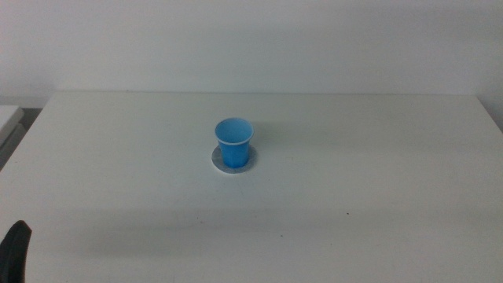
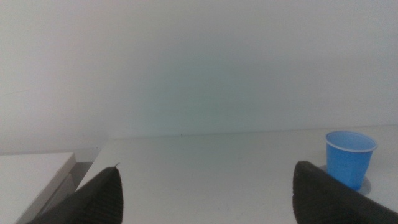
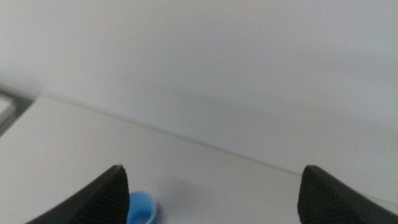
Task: Place an empty cup on a cup mat.
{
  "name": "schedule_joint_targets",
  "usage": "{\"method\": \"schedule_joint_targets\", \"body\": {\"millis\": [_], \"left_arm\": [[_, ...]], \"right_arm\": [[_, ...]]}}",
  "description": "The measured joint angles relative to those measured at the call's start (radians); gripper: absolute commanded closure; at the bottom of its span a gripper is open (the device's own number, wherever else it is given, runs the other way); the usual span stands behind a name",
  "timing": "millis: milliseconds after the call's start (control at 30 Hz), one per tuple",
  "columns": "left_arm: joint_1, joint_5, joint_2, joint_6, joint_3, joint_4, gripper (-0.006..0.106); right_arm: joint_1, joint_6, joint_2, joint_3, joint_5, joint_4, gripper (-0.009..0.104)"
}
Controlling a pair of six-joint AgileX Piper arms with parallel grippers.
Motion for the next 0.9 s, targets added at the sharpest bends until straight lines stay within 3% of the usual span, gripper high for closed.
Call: {"method": "schedule_joint_targets", "body": {"millis": [133, 233, 567, 700, 900], "left_arm": [[0.0, 0.0, 0.0, 0.0, 0.0, 0.0, 0.007], [0.0, 0.0, 0.0, 0.0, 0.0, 0.0, 0.007], [0.0, 0.0, 0.0, 0.0, 0.0, 0.0, 0.007], [0.0, 0.0, 0.0, 0.0, 0.0, 0.0, 0.007], [0.0, 0.0, 0.0, 0.0, 0.0, 0.0, 0.007]], "right_arm": [[-0.046, 0.0, -0.156, 0.135, 0.0, -0.032, 0.018], [-0.08, 0.007, -0.301, 0.346, -0.092, -0.029, 0.018], [-0.299, -0.03, -0.79, 1.212, -0.722, 0.154, 0.016], [-0.386, -0.06, -0.912, 1.443, -0.806, 0.168, 0.002], [-0.448, -0.08, -1.026, 1.699, -0.925, 0.167, 0.002]]}}
